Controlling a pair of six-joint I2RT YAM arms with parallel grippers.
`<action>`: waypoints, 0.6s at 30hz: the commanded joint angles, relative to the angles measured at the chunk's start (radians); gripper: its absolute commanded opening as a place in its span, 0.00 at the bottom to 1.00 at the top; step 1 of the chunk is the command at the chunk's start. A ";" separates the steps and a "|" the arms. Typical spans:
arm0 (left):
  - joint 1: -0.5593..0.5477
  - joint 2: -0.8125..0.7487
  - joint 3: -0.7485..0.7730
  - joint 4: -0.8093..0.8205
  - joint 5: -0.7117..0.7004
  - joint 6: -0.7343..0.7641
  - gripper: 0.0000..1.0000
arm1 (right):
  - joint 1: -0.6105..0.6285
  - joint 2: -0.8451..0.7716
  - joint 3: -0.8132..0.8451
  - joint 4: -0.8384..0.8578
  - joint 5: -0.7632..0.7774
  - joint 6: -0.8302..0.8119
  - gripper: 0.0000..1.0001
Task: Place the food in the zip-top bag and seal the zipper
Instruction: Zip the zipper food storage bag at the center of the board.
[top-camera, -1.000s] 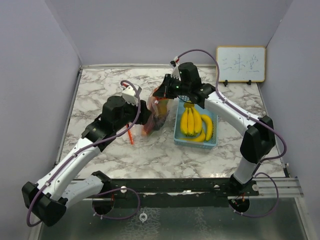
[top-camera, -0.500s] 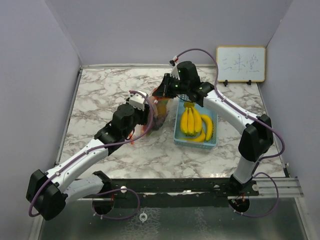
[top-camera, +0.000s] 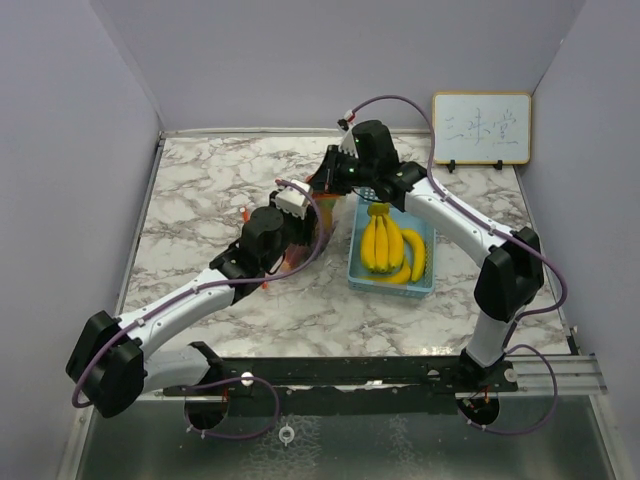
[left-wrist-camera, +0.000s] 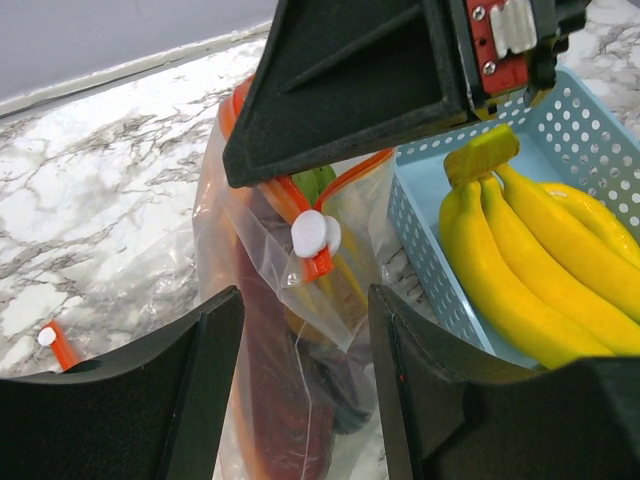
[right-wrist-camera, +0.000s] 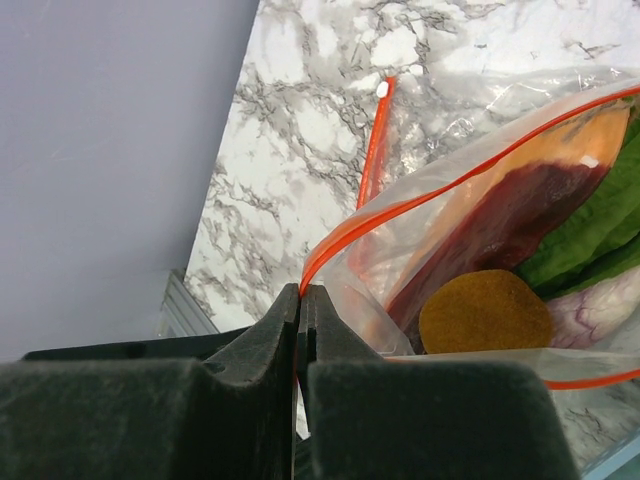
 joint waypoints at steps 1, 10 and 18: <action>-0.007 0.032 -0.024 0.116 0.018 -0.006 0.55 | -0.004 0.008 0.057 0.007 -0.021 -0.001 0.02; -0.007 0.092 -0.028 0.193 -0.016 -0.010 0.30 | -0.004 -0.014 0.053 -0.035 -0.017 -0.005 0.02; -0.007 0.080 0.080 0.024 -0.030 0.001 0.00 | -0.034 -0.091 0.009 -0.121 0.118 -0.057 0.02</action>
